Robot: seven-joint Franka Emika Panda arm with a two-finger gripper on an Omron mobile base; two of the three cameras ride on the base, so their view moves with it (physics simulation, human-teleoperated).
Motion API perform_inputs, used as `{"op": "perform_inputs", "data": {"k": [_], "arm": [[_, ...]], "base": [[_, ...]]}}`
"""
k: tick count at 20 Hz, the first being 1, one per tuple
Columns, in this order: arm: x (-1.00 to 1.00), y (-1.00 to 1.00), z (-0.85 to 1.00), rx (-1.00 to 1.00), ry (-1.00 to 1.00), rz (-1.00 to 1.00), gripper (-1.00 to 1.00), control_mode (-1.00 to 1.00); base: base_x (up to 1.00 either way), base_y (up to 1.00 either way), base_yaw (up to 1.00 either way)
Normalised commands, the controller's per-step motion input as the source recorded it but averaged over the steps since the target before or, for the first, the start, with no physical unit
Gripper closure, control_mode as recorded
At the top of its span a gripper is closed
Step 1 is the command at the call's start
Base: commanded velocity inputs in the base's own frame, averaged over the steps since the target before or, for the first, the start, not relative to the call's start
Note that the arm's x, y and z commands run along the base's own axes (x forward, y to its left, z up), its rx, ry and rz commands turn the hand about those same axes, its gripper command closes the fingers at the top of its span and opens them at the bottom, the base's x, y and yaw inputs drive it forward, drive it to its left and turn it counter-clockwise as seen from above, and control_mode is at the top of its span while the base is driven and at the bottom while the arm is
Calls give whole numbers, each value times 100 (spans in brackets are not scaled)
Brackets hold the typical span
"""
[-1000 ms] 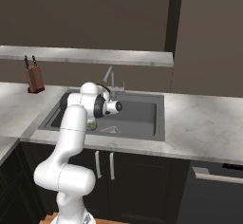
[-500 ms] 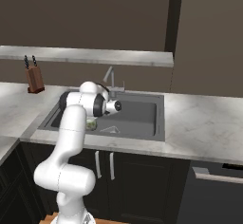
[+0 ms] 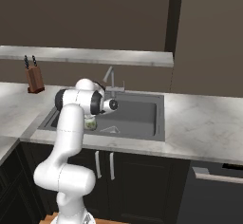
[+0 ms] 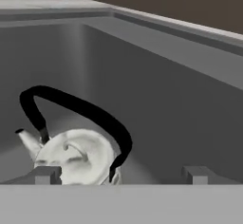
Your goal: Open the cabinet, pick the kettle from the cabinet, and place it in the sink.
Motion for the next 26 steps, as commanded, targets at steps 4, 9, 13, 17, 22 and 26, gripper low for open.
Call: {"op": "perform_inputs", "data": {"k": [4,9,13,17,22,26], "arm": [[-12,0,6,-6,0,-14,-100,-100],[-20,0,3,-7,0,-14,-100,-100],[-18,0,7,-8,0,-12,-100,-100],[-12,-7,18,-6,0,-12,-100,-100],[-14,-6,20,-9,0,-14,-100,-100],[-15,-10,22,-7,0,-16,-100,-100]], "base": [[0,0,0],[0,0,0],[0,0,0],[0,0,0],[0,0,0],[0,0,0]]}}
